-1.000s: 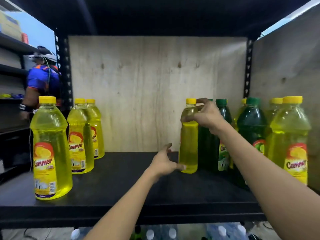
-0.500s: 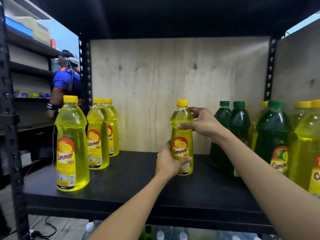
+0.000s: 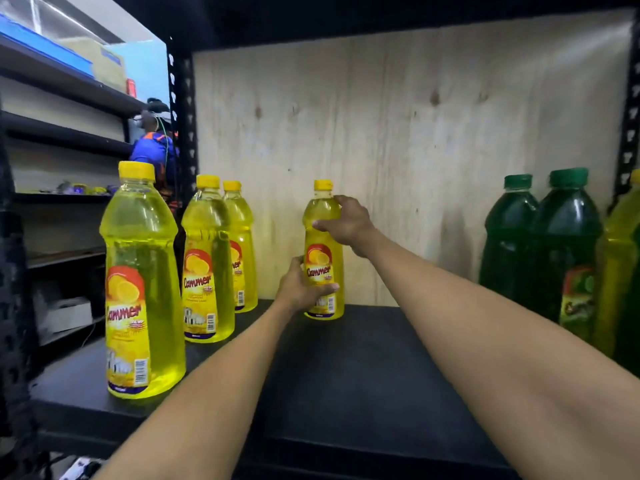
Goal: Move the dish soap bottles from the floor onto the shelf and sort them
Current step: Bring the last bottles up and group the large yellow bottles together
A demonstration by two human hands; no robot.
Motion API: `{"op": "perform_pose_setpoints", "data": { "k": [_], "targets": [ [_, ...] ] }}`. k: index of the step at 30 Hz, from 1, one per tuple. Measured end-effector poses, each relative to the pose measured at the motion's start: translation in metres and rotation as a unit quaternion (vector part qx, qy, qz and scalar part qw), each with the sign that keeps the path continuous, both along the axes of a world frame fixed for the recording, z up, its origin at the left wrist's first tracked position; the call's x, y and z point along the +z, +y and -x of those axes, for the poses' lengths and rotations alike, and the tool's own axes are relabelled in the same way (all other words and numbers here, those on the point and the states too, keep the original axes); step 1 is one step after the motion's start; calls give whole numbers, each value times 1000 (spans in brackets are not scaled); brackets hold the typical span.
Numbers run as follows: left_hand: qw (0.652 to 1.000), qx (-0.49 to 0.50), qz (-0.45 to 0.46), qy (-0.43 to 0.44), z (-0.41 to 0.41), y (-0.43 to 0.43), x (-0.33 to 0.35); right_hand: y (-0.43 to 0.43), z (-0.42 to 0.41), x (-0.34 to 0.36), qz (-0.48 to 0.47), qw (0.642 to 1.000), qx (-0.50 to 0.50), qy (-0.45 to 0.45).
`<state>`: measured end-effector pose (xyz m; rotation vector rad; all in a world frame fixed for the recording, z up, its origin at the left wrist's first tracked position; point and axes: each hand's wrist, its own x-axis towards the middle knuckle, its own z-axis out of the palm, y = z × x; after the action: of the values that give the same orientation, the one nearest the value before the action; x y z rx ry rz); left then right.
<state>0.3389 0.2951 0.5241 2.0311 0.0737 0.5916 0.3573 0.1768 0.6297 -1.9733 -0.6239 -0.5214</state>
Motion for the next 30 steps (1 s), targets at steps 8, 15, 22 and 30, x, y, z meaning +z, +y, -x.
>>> {"op": "perform_pose_setpoints", "data": {
  "k": [8,15,22,30],
  "targets": [
    [1000,13,6,9,-7,7,-2,11,-16,-4,4,1000,-13,-3],
    [994,95,-32,48,35,-36,-2,-49,50,2,29,997,-42,55],
    [980,-62,-113,-154,115,-143,40,-201,190,4,16,988,-148,-46],
    [933,-354,6,-59,176,-278,43,-345,253,26,-35,875,-449,-179]
  ]
}}
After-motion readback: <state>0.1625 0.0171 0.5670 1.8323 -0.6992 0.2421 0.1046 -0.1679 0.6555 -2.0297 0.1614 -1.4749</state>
